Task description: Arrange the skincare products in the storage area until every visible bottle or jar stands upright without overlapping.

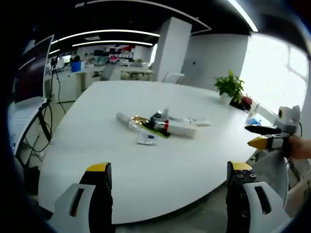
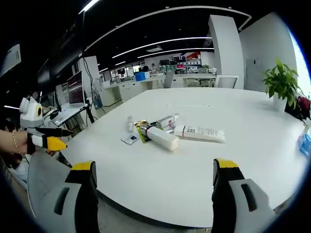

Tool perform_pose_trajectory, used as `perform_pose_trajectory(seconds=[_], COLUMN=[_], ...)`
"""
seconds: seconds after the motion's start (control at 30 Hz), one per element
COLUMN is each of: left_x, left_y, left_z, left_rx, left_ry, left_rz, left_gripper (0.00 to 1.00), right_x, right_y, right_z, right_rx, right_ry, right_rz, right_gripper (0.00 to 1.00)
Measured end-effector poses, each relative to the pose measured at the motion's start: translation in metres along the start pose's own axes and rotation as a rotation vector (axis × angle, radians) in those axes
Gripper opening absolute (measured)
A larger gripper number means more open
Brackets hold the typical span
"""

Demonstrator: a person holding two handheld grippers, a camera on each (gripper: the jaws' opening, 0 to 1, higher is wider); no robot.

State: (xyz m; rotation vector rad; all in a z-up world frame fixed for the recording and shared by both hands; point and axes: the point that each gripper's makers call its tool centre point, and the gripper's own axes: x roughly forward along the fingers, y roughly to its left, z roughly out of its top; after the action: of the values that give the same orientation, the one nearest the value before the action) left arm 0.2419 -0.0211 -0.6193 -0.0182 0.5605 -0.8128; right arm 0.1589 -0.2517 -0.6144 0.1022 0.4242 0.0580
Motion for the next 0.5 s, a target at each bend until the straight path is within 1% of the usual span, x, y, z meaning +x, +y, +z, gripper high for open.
perform_pose_trajectory(seconds=[0.5], left_x=[0.0003], left_y=[0.0004], left_z=[-0.0005], left_rx=[-0.001], left_ry=[0.003], left_rz=[0.003], left_gripper=[0.97], right_x=[0.0001], right_y=[-0.0002], right_z=[-0.0002], right_rx=[0.001], right_ry=[0.0], right_rz=[0.0], right_gripper=[0.99])
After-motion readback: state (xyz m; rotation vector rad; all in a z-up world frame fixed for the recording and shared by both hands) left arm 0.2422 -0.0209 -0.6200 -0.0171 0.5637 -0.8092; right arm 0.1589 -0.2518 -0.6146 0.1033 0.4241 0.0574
